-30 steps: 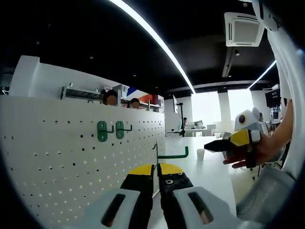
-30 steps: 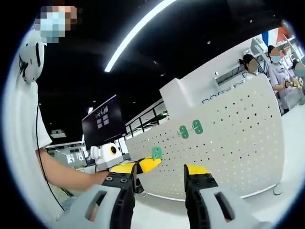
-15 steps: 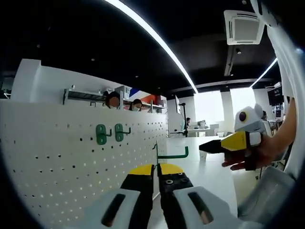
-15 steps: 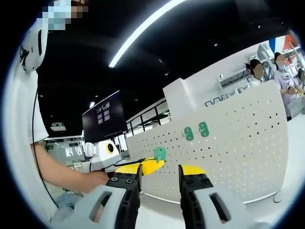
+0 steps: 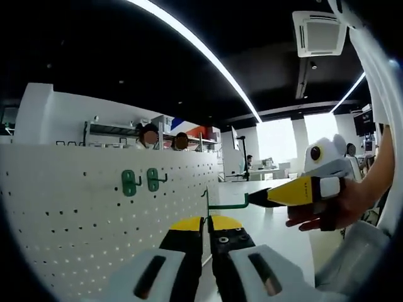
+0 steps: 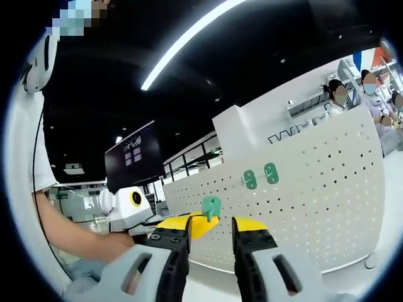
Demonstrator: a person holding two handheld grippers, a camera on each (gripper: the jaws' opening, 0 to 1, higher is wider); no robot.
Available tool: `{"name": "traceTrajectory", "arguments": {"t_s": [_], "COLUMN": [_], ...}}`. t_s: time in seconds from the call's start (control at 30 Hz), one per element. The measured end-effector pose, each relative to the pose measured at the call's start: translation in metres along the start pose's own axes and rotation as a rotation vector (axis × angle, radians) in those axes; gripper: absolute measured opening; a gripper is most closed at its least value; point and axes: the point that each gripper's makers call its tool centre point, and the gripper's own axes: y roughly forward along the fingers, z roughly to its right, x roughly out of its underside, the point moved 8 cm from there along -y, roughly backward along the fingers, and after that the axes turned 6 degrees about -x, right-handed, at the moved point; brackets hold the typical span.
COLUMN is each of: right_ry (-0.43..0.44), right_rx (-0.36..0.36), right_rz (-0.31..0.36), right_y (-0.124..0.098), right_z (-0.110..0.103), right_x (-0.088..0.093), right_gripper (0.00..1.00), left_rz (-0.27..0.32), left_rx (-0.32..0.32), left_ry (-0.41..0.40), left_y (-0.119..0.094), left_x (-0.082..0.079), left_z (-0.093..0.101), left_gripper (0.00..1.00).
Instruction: Insert the hook assembly into the mounting plate slot until the hook locks in place.
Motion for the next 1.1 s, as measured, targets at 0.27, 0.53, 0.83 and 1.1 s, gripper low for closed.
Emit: {"name": "traceTrajectory", "arguments": {"t_s": [0.27,0.53,0.83,1.1], "right_ry": [-0.003,-0.017,-0.003,-0.004], "right_rx": [-0.003,0.002,0.0,-0.01], "right_rz": [-0.003,-0.015,-0.004,-0.016], "right_y": [0.008,0.016,0.023,0.028], "right_z": [-0.001,-0.001,0.002,-0.001], "right_x": [0.0,0.002,0.0,0.001], "right_gripper": [0.22,0.18,0.17,0.14], "left_rz": [-0.002,0.003,0.007,0.007], "left_rx": [-0.001,0.001,0.0,-0.003], "left_ry": [-0.003,-0.003,-0.002,0.0], "left_y": [-0.001,0.0,-0.001,-0.002], "left_x": [0.001,0.0,-0.002,-0.002], "left_z": [0.0,0.002,0.003,0.002], "left_gripper": [0.03,0.03,0.03,0.03]}}
